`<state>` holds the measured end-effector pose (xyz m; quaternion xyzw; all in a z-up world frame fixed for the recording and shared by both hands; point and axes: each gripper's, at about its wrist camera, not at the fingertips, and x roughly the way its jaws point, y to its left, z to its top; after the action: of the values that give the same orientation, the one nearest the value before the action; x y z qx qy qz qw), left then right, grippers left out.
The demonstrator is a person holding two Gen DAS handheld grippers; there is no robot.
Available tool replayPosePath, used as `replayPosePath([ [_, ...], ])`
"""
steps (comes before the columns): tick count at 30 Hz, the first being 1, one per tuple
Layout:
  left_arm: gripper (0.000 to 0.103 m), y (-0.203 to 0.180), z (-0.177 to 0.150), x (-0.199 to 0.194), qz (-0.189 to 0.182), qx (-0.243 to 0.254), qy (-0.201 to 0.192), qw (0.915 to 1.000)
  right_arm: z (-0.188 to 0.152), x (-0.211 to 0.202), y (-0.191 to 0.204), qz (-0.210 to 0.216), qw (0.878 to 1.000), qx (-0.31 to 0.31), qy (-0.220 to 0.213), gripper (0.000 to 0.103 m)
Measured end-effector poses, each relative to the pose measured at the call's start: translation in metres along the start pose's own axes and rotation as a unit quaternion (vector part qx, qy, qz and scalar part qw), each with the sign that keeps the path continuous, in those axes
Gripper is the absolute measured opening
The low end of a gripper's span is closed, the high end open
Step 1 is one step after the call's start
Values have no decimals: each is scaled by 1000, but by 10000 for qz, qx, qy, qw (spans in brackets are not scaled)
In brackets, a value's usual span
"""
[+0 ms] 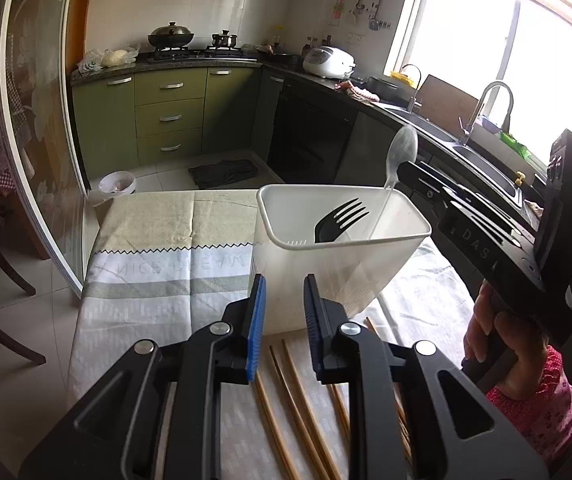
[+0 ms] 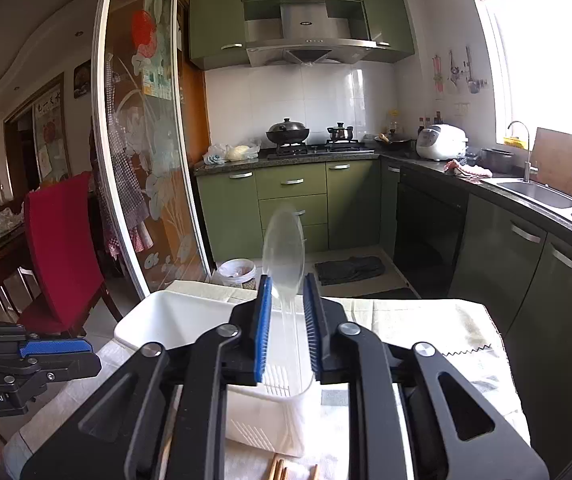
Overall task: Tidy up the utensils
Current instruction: 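Lift fork and spoon into the white holder and open both tools, then grasp a wooden chopstick with the left tool while the right grasps another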
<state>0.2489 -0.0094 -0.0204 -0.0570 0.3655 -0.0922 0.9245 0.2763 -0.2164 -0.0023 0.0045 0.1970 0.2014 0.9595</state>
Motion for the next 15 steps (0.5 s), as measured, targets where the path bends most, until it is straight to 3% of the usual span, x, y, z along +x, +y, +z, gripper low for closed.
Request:
replayPosePath([
  [3,23,1,-7,3,81,31,209,9997,-7,-8,-1,-9,9999,-21,98,34],
  [9,27,6,-30,16,268,-28,930,9953,-18,-58,-15,-61,9998,177,-3,35],
  [11,32,9,-43,27,331,-72,1303,9909,-25,-77,-26,-153,9995,283,60,39],
  [15,32,18,-70,55,325,-331,2118,9762,-48,-106,-53,-237,9974,533,417,39],
])
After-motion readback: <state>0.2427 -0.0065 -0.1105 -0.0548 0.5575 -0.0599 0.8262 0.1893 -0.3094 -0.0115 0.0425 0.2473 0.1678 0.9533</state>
